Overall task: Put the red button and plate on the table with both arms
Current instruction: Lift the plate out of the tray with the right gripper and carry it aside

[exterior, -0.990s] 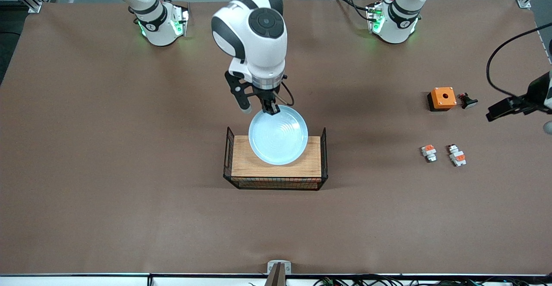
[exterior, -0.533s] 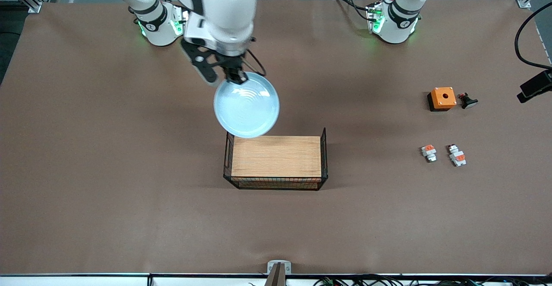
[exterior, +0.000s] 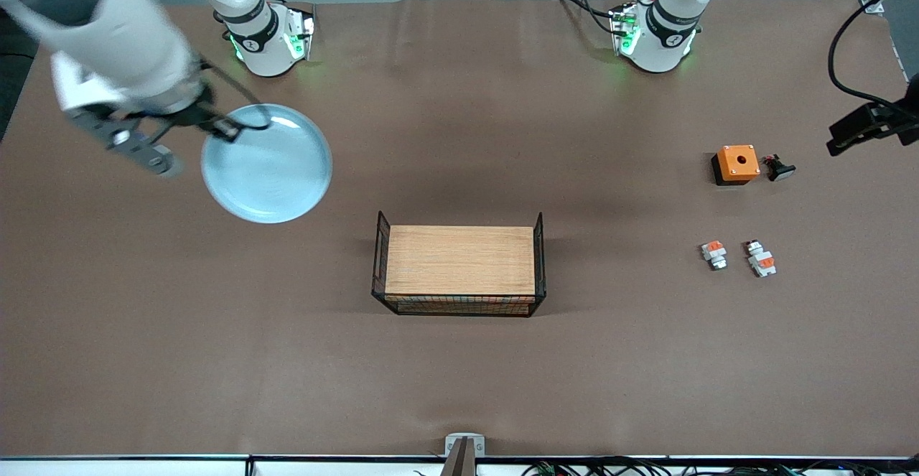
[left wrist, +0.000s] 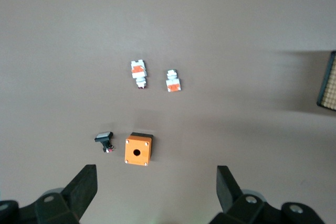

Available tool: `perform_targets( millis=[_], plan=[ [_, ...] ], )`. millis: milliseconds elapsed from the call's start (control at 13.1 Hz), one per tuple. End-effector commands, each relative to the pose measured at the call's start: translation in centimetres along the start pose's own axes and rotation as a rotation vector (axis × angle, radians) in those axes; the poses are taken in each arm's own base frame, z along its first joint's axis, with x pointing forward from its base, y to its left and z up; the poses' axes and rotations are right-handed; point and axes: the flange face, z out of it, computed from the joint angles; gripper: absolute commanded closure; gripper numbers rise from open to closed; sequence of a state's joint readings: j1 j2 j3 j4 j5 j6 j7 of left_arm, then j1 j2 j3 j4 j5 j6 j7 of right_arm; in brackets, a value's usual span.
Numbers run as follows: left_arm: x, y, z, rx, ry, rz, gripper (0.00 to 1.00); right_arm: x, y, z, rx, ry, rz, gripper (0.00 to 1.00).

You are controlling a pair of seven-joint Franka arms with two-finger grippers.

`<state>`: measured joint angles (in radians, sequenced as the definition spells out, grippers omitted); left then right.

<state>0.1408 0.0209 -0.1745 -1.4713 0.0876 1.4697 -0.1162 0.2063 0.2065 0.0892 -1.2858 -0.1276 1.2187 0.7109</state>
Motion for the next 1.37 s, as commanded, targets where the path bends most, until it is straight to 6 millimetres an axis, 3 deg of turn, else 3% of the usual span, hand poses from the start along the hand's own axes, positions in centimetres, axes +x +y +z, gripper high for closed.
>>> perform_targets(
  millis=[0,228,381,609,1066,1294],
  plan=[
    [-2.5,-0.4,-0.2,0.019,0.011,0.000,0.00,5.6,6.0,3.0,0.062,-0.028,-0.184,1.00],
    [-3.0,0.4,-0.8,0.016,0.016,0.007,0.00,11.7,11.0,8.6,0.118,0.019,-0.357,1.00],
    [-2.3,0.6,0.2,0.015,0.007,0.010,0.00,14.6,12.9,13.3,0.137,0.065,-0.444,1.00],
    [-2.1,1.4,0.3,0.015,0.019,0.025,0.00,17.8,13.8,20.9,0.149,0.105,-0.588,1.00],
    [-1.0,1.8,3.3,0.013,0.031,0.031,0.00,21.8,15.1,32.2,0.174,0.031,-0.706,0.99],
    [0.2,2.1,4.8,0.007,0.041,0.031,0.00,21.5,15.3,37.7,0.188,0.089,-0.693,0.99]
  ],
)
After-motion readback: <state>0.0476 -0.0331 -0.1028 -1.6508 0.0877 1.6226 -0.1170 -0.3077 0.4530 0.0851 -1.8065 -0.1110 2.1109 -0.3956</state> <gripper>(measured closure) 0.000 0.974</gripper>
